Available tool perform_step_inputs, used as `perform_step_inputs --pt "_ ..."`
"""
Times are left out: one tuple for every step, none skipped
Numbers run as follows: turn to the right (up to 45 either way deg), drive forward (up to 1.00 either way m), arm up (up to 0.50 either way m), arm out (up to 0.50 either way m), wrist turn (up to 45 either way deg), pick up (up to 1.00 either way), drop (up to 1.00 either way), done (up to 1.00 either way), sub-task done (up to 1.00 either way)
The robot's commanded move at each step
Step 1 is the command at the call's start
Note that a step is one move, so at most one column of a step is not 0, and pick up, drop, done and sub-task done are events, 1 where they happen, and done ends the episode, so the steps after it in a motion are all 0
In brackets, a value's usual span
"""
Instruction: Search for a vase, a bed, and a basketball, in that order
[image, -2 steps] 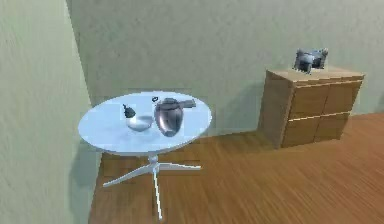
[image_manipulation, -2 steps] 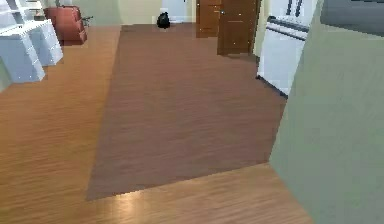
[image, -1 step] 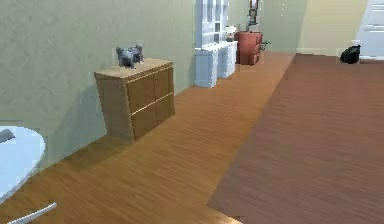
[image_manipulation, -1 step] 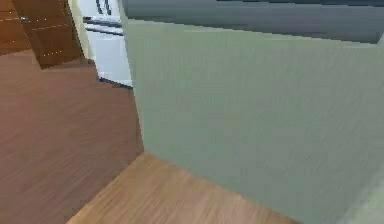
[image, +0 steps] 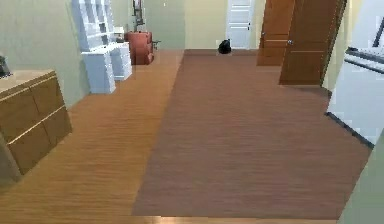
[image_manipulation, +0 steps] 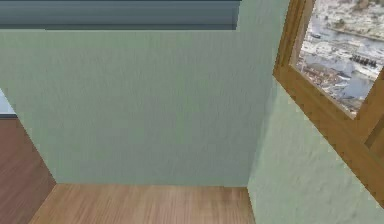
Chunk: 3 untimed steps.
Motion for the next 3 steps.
perform_step_inputs --pt "0.0 0.15 0.0 0.0 0.0 0.0 0.0 0.0 0.0" --pt "-45.0 0.0 0.0 0.0 0.0 0.0 0.0 0.0 0.0" --pt "-39.0 0.0 0.0 0.0 0.0 0.0 0.0 0.0 0.0"
